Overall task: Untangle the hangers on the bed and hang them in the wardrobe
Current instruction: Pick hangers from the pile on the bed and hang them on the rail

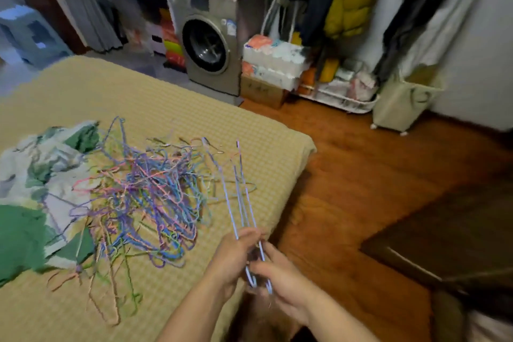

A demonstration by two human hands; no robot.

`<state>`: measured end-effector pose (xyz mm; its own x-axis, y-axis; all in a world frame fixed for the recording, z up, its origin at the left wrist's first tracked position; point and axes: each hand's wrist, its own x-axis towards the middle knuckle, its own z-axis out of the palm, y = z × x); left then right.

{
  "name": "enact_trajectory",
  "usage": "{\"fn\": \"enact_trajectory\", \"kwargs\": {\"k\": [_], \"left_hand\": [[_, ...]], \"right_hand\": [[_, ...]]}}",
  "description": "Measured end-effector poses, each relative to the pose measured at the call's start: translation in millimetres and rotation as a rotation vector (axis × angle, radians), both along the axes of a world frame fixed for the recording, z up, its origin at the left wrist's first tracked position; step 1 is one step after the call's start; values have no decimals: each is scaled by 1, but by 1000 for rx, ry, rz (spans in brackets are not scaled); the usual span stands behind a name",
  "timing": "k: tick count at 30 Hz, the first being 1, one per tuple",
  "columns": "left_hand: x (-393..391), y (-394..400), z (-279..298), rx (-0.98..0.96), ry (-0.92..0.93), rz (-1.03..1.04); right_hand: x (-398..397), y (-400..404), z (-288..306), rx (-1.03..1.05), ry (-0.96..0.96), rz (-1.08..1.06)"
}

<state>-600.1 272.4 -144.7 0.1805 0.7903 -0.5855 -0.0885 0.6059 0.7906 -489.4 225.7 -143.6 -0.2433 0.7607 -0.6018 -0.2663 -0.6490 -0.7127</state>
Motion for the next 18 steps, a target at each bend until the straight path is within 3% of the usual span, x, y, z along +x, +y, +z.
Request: {"fn": "enact_trajectory", "kwargs": {"k": [4, 10, 14, 18], "left_hand": [[82, 0, 5, 110, 89, -262], [240, -56, 3, -1, 155, -711], [350, -105, 17, -18, 173, -907], [451, -154, 63, 46, 75, -1052]], "right_hand": [[73, -38, 5, -48, -56, -421], [224, -156, -12, -240, -283, -1021], [323, -243, 2, -326, -504, -1216], [412, -300, 43, -206, -587, -1388]]}}
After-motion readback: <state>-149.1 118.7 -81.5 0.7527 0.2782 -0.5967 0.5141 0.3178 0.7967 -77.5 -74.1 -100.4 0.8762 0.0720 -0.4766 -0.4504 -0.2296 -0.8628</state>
